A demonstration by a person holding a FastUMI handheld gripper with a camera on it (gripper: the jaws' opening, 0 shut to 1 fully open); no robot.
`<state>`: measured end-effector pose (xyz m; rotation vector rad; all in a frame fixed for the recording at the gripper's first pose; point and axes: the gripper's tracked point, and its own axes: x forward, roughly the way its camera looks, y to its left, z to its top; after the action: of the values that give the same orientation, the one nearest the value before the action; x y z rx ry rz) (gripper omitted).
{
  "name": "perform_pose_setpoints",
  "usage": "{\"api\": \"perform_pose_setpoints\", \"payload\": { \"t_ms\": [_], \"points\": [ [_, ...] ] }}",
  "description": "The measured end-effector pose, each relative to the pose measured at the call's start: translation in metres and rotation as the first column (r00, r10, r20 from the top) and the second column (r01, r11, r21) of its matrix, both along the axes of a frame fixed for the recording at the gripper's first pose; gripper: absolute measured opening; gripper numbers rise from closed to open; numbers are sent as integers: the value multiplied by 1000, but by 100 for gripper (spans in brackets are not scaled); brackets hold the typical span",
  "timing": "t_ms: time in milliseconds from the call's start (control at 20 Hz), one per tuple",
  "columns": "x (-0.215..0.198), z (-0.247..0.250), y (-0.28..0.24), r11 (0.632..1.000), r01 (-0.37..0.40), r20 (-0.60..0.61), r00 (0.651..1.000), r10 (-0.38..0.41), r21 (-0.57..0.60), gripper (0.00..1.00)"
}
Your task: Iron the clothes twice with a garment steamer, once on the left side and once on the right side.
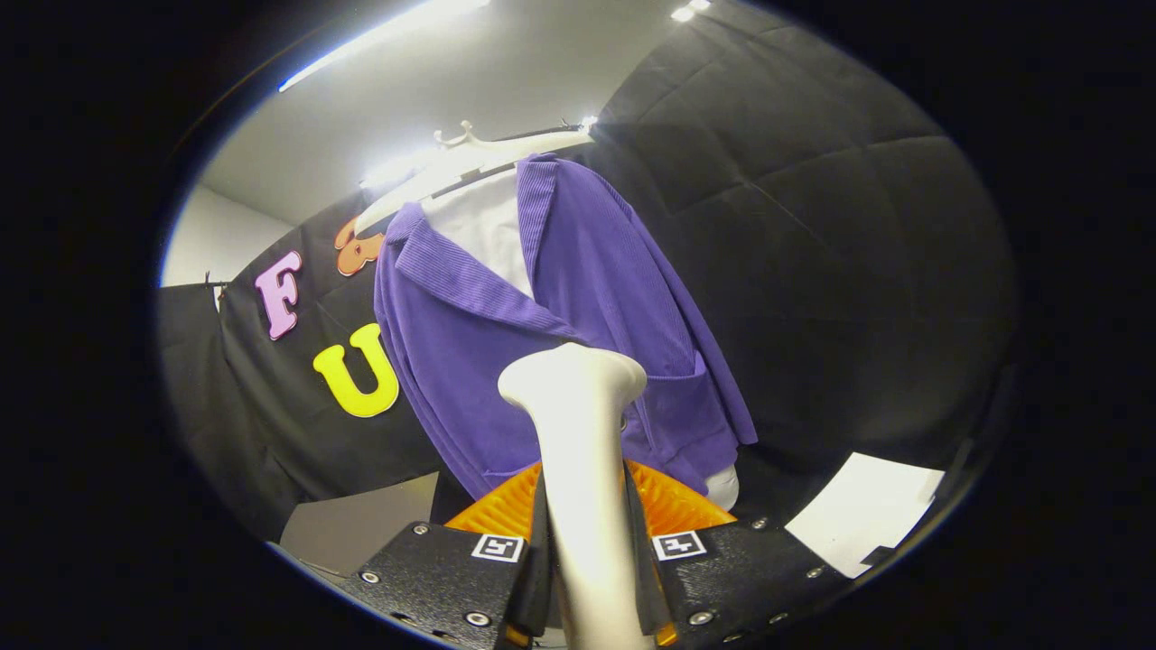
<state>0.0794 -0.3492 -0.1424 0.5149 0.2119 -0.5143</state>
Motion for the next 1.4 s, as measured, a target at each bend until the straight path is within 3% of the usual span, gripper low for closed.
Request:
{"api": "perform_pose_setpoints", "payload": {
  "t_ms": [400,900,1150,1400],
  "points": [
    [30,74,-42,996,82,130,989,-76,-38,37],
    [88,131,-84,988,129,249,963,-105,-84,37],
    [109,131,-92,989,123,275,957,-97,-80,37],
    [113,99,-91,992,85,221,973,-61,-98,37]
  ]
}}
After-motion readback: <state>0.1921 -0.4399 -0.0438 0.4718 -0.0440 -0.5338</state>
